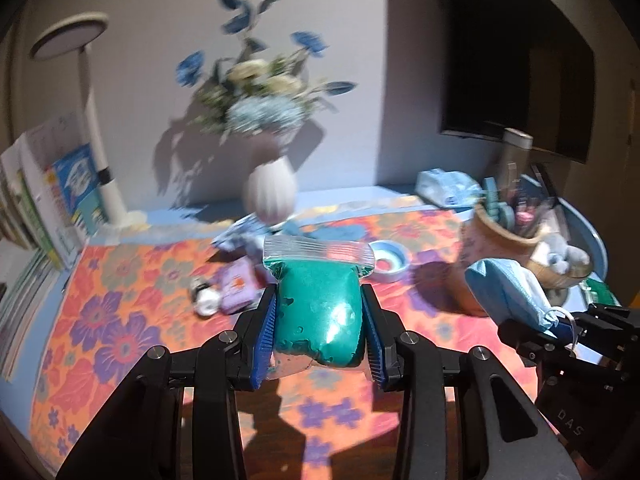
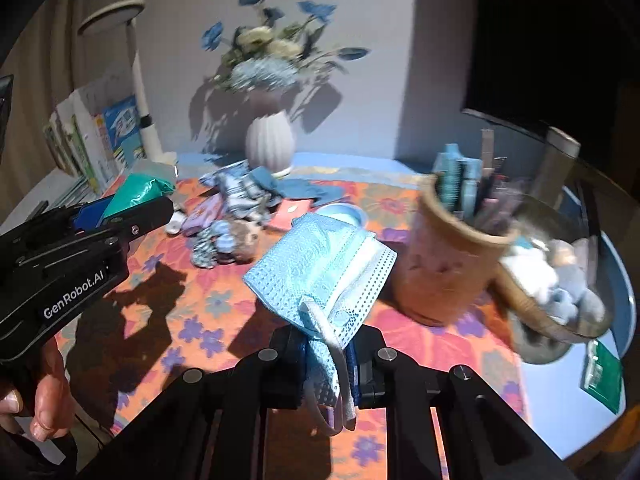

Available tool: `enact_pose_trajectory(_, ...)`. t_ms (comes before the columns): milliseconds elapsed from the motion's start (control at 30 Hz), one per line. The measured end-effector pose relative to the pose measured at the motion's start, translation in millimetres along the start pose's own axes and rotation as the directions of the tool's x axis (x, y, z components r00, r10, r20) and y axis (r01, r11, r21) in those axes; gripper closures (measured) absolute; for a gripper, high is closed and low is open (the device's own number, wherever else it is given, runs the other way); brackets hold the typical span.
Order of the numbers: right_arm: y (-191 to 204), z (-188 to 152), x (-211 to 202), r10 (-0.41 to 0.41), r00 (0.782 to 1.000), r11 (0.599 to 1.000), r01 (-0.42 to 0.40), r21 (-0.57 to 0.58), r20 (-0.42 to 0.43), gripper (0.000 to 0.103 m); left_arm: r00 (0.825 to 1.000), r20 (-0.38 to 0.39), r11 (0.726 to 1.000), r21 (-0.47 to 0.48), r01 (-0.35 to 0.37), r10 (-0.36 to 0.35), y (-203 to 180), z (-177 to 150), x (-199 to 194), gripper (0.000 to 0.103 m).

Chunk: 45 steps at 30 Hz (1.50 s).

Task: Organize soft objects
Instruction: 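Lift the green bag with the left gripper while the right lifts the blue mask, then carry the green bag and blue mask over the glass plate with both grippers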

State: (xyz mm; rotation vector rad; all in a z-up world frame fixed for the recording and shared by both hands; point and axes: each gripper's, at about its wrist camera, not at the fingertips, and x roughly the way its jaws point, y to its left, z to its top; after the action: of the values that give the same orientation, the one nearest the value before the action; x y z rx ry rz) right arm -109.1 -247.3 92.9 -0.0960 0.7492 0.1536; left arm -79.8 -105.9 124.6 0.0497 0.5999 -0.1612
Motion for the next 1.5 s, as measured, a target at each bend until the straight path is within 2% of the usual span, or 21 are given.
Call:
enact_pose_trajectory(233,-59.1,-0.6,-36.4,-0.067,0.996,0.992,0.061,0.107,0.054,0.088,0.995,0.035,0.993,0.073,0.094,-0.097,-61.4,21.1,-14.4,0.067)
enact_pose_trajectory(433,-121.6,-4.3,-66.4,-0.141,0.986,0.967,0.118,0.227,0.087,0.088,0.976,0.042,0.970,0.128,0.207,-0.214,-116.1,35.0,-24.1,0.067)
enact_pose_trajectory(533,-158.0,-8.7,-76.0,-0.179,0.980,0.942,0.145,0.303,0.088,0.088,0.948,0.020,0.940,0.140,0.312,-0.317,-144.1,44.4,-23.0,0.067)
enact_pose_trajectory(667,-202.8,-13.9,-77.9,-0.202,0.976,0.907,0.157,0.392,0.077,0.088,0.910,-0.001,0.897,0.168,0.409,-0.415,-186.7,64.6,-20.2,0.067)
enact_pose_trajectory(800,-238.3,-9.5,-75.0,-0.222,0.972,0.877,0.165,0.451,0.076,0.088,0.900,-0.019,0.883,0.187,0.431,-0.436,-223.7,82.9,-11.6,0.067)
enact_pose_trajectory(967,-278.6,9.9,-56.0,-0.218,0.974,0.857,0.158,0.491,0.067,0.088,0.905,-0.074,0.886,0.185,0.425,-0.419,-262.3,102.3,21.3,0.067)
enact_pose_trajectory(1067,-301.3,21.0,-38.0,-0.197,0.979,0.848,0.144,0.510,0.053,0.088,0.899,-0.105,0.884,0.167,0.437,-0.425,-271.1,107.9,42.7,0.067)
enact_pose_trajectory(1233,-327.6,36.9,-0.2,-0.130,0.991,0.841,0.099,0.531,0.021,0.088,0.907,-0.143,0.898,0.145,0.415,-0.396,-279.1,115.6,79.9,0.067)
enact_pose_trajectory(1300,-333.3,43.8,13.4,-0.094,0.996,0.842,0.073,0.535,0.012,0.082,0.912,-0.157,0.906,0.135,0.400,-0.379,-280.8,119.4,93.3,0.064)
enact_pose_trajectory(1333,-335.6,45.3,18.9,-0.075,0.997,0.840,0.060,0.539,0.006,0.078,0.909,-0.163,0.906,0.127,0.404,-0.383,-281.2,121.3,98.5,0.056)
enact_pose_trajectory(1400,-340.0,47.7,29.8,-0.021,1.000,0.835,0.013,0.550,0.008,0.063,0.906,-0.155,0.904,0.110,0.412,-0.394,-279.4,124.3,104.7,0.056)
enact_pose_trajectory(1433,-340.8,47.7,31.5,-0.008,1.000,0.833,-0.002,0.553,0.015,0.053,0.906,-0.157,0.905,0.106,0.411,-0.393,-279.1,125.4,107.8,0.049)
enact_pose_trajectory(1467,-341.4,47.9,33.0,0.003,1.000,0.833,-0.015,0.553,0.024,0.042,0.906,-0.159,0.907,0.099,0.410,-0.392,-279.0,126.1,110.3,0.035)
enact_pose_trajectory(1500,-342.1,45.7,32.0,0.004,0.999,0.830,-0.021,0.557,0.032,0.040,0.908,-0.152,0.910,0.089,0.406,-0.391,-277.6,126.6,111.2,0.030)
